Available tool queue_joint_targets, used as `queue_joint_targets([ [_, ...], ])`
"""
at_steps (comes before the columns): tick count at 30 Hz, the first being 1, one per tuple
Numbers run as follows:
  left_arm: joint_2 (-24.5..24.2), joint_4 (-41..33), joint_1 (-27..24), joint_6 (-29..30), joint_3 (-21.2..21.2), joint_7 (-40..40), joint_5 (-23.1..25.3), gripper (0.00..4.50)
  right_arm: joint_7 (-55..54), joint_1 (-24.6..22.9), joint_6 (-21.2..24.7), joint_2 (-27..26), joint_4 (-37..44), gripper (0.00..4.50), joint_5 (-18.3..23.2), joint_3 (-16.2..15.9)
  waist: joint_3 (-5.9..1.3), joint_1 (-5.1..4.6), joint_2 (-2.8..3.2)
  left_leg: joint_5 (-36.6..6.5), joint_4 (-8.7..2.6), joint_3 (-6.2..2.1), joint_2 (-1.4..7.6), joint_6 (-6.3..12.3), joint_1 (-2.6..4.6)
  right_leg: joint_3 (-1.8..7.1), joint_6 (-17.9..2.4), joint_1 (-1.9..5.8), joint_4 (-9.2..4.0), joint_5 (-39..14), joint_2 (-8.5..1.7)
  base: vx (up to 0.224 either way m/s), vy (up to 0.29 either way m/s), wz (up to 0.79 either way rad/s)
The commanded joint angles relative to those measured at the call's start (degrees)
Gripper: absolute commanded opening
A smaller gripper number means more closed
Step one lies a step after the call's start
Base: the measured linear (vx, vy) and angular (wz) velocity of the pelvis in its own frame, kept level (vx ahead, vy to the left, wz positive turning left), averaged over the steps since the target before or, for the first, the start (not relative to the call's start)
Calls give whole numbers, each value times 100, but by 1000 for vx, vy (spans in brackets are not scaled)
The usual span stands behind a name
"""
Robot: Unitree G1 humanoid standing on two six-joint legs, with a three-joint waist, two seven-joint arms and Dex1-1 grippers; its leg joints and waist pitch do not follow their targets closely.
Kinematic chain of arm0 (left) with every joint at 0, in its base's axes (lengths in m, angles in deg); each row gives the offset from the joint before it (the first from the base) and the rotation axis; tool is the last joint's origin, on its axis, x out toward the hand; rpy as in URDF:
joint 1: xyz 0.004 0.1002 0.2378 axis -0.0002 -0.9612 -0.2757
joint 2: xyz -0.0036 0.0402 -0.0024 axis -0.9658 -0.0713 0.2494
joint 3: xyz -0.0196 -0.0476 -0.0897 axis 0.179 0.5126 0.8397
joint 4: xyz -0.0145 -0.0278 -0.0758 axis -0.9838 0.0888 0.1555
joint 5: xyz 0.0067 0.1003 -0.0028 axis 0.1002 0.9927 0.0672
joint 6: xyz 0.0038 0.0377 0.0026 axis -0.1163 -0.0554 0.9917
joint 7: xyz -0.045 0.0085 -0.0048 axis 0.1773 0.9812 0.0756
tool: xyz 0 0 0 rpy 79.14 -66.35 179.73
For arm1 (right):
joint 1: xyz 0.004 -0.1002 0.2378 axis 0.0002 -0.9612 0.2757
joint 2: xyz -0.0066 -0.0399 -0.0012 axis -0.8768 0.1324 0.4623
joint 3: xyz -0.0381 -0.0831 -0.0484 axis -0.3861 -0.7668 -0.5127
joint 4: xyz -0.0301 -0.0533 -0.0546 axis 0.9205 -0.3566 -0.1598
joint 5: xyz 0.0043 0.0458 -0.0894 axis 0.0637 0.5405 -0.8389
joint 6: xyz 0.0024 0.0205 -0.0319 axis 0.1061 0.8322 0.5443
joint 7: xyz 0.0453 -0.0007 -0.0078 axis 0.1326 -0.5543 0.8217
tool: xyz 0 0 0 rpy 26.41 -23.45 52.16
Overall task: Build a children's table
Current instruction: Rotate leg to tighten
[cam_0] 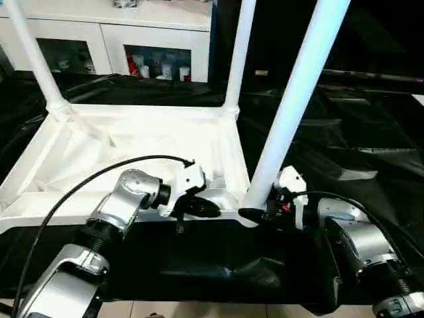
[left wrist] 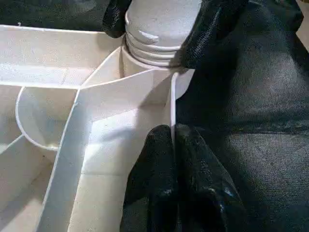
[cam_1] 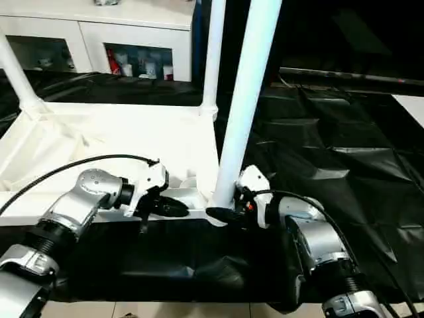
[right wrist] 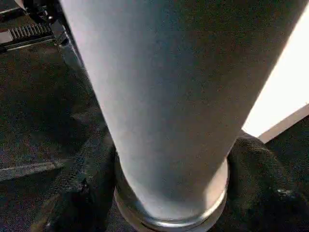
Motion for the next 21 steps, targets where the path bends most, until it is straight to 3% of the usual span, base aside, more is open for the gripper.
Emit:
queue_joint_targets([
  [1, -18, 208, 17, 192, -77, 216, 215, 57, 129, 37, 16, 59, -70, 272, -123, -129, -291, -5, 0, -1371, -419, -111, 238, 134, 43, 218, -1258, 227, -432, -1147, -314, 0, 0, 0],
  [4, -16, 269, 69, 132, -69, 276, 219, 63, 135, 66, -41, 48, -168, 272, -145, -135, -285, -5, 1, -1464, -420, -110, 233, 120, 54, 222, -1228, 217, -452, -1310, -316, 0, 0, 0],
  [6, -32, 319, 87, 7, -90, 322, 262, 92, 132, 77, -70, 35, -219, 272, -147, -135, -282, 0, -4, -1517, -426, -116, 234, 99, 50, 224, -1165, 216, -471, -1475, -323, 0, 0, 0],
  [9, -30, 339, 90, 29, -76, 273, 247, 103, 134, 95, -140, 17, -324, 272, -164, -134, -293, -4, 3, -1500, -425, -119, 239, 89, 54, 223, -1179, 215, -456, -1373, -323, 0, 0, 0],
  [21, -58, 54, 8, 386, -39, -224, -92, 103, 163, 173, -402, -1, -701, 272, -215, -132, -294, -26, 1, -1407, -419, -109, 236, 151, 41, 223, -1296, 227, -437, -1176, -319, 0, 0, 0],
])
